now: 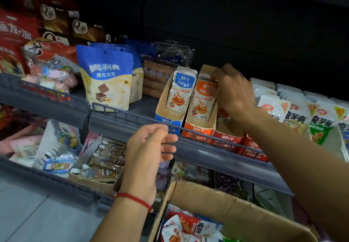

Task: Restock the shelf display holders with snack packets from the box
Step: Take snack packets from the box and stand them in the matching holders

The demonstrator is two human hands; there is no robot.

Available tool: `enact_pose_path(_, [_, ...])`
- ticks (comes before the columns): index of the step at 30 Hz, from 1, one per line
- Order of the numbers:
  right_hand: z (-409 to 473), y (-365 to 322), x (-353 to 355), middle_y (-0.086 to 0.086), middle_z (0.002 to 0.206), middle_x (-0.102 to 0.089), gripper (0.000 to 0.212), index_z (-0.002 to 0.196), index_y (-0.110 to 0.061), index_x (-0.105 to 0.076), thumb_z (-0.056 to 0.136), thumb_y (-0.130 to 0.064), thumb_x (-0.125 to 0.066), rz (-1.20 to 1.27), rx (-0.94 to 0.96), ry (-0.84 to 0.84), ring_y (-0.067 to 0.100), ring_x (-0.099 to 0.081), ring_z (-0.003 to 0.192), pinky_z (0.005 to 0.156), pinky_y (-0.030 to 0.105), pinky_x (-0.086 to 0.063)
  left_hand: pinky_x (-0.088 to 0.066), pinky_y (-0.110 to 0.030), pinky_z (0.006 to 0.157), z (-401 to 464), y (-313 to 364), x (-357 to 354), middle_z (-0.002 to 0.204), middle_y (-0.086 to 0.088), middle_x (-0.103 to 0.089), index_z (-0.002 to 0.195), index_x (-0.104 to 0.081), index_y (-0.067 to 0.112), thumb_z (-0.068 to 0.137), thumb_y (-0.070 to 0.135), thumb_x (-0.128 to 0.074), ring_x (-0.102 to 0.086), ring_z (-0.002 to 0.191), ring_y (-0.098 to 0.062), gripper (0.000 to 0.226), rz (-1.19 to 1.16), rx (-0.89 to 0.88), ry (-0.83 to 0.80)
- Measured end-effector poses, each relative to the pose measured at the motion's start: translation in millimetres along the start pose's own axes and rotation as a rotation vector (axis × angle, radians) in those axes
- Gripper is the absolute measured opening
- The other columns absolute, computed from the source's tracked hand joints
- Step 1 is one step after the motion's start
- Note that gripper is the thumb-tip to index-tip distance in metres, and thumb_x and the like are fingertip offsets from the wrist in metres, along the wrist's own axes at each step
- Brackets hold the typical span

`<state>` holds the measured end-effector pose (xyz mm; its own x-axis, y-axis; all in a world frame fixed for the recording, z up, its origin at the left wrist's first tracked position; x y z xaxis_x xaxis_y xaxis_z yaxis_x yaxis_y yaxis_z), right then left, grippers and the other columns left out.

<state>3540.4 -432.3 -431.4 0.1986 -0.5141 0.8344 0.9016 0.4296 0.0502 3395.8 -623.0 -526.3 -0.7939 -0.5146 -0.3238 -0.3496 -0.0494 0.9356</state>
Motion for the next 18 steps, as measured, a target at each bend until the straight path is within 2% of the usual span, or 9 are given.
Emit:
enact_pose_path(5, [-47.7, -20.4, 22.2, 0.006, 0.121, -0.061, 0.025, 0.117, -0.017, -0.063, 0.100, -0.035, -0.060, 0.182, 0.196, 0.152, 0.022, -0.064, 0.098, 0.072, 0.042, -0.057, -0.057, -0.029, 0.063, -0.4, -7.9, -1.4, 0.085, -0.003, -0.079, 0.102, -0.070, 0.016, 0.098, 0.010, -0.058, -0.069, 0.072, -0.020, 0.014, 0.320, -0.005, -0.139])
enact_pose_path(8, [-112.5, -32.8, 19.4, 0.000, 0.098, -0.066, 0.014, 0.102, -0.017, -0.064, 0.100, -0.028, -0.055, 0.378, 0.291, 0.095, 0.019, -0.063, 0.079, 0.064, 0.043, -0.056, -0.056, -0.029, 0.064, -8.5, -21.6, -0.3, 0.084, -0.002, -0.078, 0.097, -0.070, 0.018, 0.095, 0.009, -0.061, -0.068, 0.070, -0.016, 0.014, 0.500, -0.013, -0.229])
enact_pose_path(10, [-160.0, -37.8, -1.7, -0.003, 0.088, -0.067, 0.023, 0.095, -0.021, -0.065, 0.097, -0.036, -0.047, 0.434, 0.298, -0.101, 0.018, -0.063, 0.073, 0.063, 0.041, -0.056, -0.058, -0.036, 0.075, -14.8, -36.6, 1.0, 0.085, 0.003, -0.078, 0.092, -0.071, 0.028, 0.090, 0.016, -0.066, -0.071, 0.076, -0.014, 0.013, 0.633, -0.025, -0.291])
enact_pose_path(12, [-209.9, -39.5, -40.1, -0.003, 0.091, -0.071, 0.039, 0.096, -0.023, -0.068, 0.094, -0.046, -0.037, 0.402, 0.264, -0.453, 0.018, -0.067, 0.079, 0.071, 0.039, -0.059, -0.059, -0.046, 0.084, -22.9, -51.6, 1.1, 0.085, 0.008, -0.076, 0.090, -0.071, 0.038, 0.081, 0.030, -0.069, -0.072, 0.084, -0.014, 0.012, 0.777, -0.030, -0.345])
enact_pose_path(13, [-234.7, -38.2, -64.0, -0.004, 0.097, -0.072, 0.037, 0.097, -0.024, -0.067, 0.095, -0.046, -0.038, 0.355, 0.250, -0.664, 0.017, -0.067, 0.086, 0.078, 0.039, -0.059, -0.059, -0.048, 0.085, -27.0, -58.1, 0.5, 0.085, 0.008, -0.076, 0.089, -0.071, 0.039, 0.081, 0.031, -0.070, -0.072, 0.085, -0.014, 0.012, 0.829, -0.031, -0.371])
enact_pose_path(15, [-280.6, -34.1, -108.0, -0.007, 0.102, -0.067, 0.016, 0.094, -0.028, -0.060, 0.098, -0.039, -0.049, 0.361, 0.207, -0.983, 0.017, -0.065, 0.094, 0.087, 0.043, -0.057, -0.060, -0.048, 0.085, -33.9, -69.6, -1.6, 0.084, 0.008, -0.075, 0.091, -0.070, 0.037, 0.087, 0.026, -0.069, -0.071, 0.084, -0.012, 0.012, 0.911, -0.036, -0.419])
enact_pose_path(16, [-298.0, -34.0, -124.0, -0.006, 0.103, -0.064, 0.011, 0.096, -0.028, -0.059, 0.099, -0.038, -0.054, 0.394, 0.176, -1.080, 0.019, -0.063, 0.096, 0.087, 0.044, -0.056, -0.059, -0.047, 0.085, -37.0, -74.2, -3.3, 0.086, 0.008, -0.074, 0.093, -0.070, 0.036, 0.089, 0.024, -0.068, -0.070, 0.084, -0.011, 0.013, 0.944, -0.035, -0.439])
enact_pose_path(18, [-321.3, -37.6, -146.4, -0.001, 0.111, -0.061, 0.028, 0.111, -0.021, -0.060, 0.098, -0.046, -0.060, 0.433, 0.091, -1.181, 0.023, -0.060, 0.103, 0.090, 0.043, -0.053, -0.059, -0.045, 0.086, -40.2, -81.7, -6.5, 0.090, 0.008, -0.074, 0.097, -0.070, 0.033, 0.091, 0.021, -0.067, -0.069, 0.085, -0.009, 0.014, 0.992, -0.023, -0.462])
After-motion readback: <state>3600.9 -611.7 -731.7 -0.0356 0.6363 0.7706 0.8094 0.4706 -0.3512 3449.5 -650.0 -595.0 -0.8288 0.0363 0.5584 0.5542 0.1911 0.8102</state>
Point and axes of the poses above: each hand's wrist, its own z-axis towards the middle knuckle, its own x-axis out of the back of the hand, y = z × x, the point moved 4 cm from there along z, towards the middle knuckle
